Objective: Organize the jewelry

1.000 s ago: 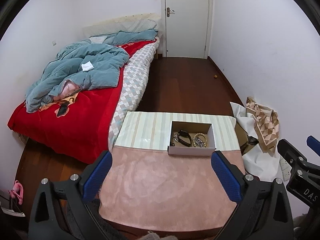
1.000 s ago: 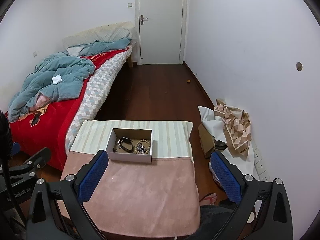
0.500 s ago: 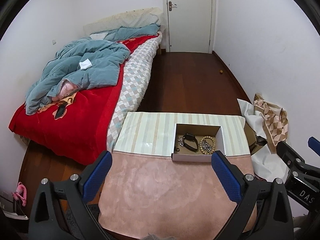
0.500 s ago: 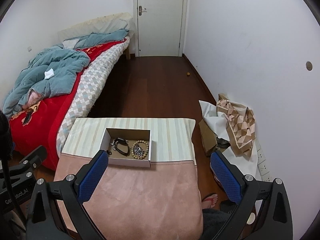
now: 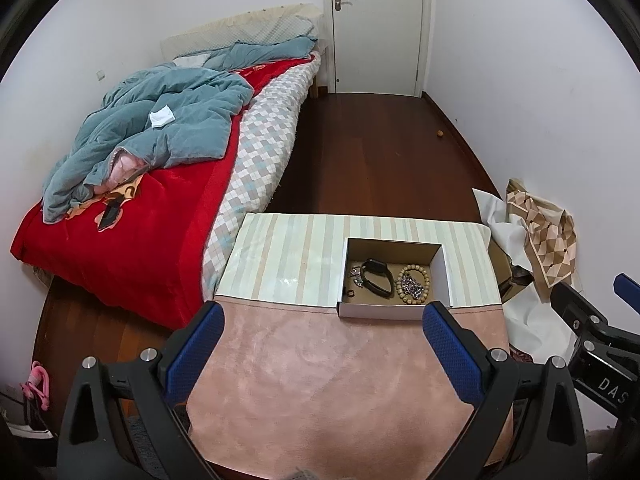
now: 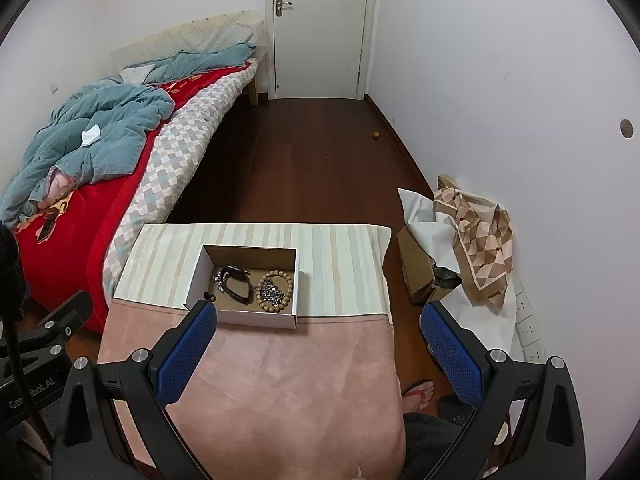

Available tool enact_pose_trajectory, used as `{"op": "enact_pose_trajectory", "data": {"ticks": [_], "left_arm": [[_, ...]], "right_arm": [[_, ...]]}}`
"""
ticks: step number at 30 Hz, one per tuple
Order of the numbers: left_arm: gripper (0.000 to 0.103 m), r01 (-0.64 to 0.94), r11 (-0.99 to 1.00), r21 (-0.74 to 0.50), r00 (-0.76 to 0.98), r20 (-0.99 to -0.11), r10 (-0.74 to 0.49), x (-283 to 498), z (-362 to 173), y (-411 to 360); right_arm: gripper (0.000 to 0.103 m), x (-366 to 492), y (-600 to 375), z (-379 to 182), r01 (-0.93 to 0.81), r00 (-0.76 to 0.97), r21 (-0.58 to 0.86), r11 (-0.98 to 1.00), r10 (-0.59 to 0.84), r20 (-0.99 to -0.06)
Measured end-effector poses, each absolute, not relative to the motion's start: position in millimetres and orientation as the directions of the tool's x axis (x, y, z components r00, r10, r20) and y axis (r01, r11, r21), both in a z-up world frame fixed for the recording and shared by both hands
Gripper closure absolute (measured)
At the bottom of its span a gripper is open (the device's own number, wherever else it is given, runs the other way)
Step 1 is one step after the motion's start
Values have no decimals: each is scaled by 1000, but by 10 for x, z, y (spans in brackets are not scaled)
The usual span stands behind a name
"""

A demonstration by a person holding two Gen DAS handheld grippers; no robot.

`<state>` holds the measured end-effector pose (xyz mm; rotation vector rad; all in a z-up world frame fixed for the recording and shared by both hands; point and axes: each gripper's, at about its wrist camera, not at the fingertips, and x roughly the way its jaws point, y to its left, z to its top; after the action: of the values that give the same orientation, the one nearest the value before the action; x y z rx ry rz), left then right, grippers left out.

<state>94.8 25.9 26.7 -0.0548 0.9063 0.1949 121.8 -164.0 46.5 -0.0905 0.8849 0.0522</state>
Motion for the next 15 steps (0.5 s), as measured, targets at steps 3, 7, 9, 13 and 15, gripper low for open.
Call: {"op": "enact_pose_trajectory", "data": {"ticks": [3, 7, 9, 13, 15], "left_arm": [[2, -189, 981, 34, 601, -786, 143, 949, 258, 258], [2, -187, 982, 34, 601, -786, 142, 948, 259, 254], [2, -181, 983, 34, 602, -786, 138, 950, 252, 237], [2, -175, 984, 36, 601, -788, 135, 946, 241, 216], [2, -173, 984, 35, 602, -787, 134, 939, 243, 221]], "right_arm": [[0, 1220, -1639, 470, -87, 631, -59, 994, 9, -776], [0, 1220, -1635, 464, -92, 629, -62, 994, 10, -778], [0, 1222, -1633, 463, -94, 628, -58, 994, 14, -778], [0, 1219, -1634, 462, -96, 628, -56, 994, 17, -778], [0, 1218, -1635, 463, -96, 629, -56, 994, 17, -778]]}}
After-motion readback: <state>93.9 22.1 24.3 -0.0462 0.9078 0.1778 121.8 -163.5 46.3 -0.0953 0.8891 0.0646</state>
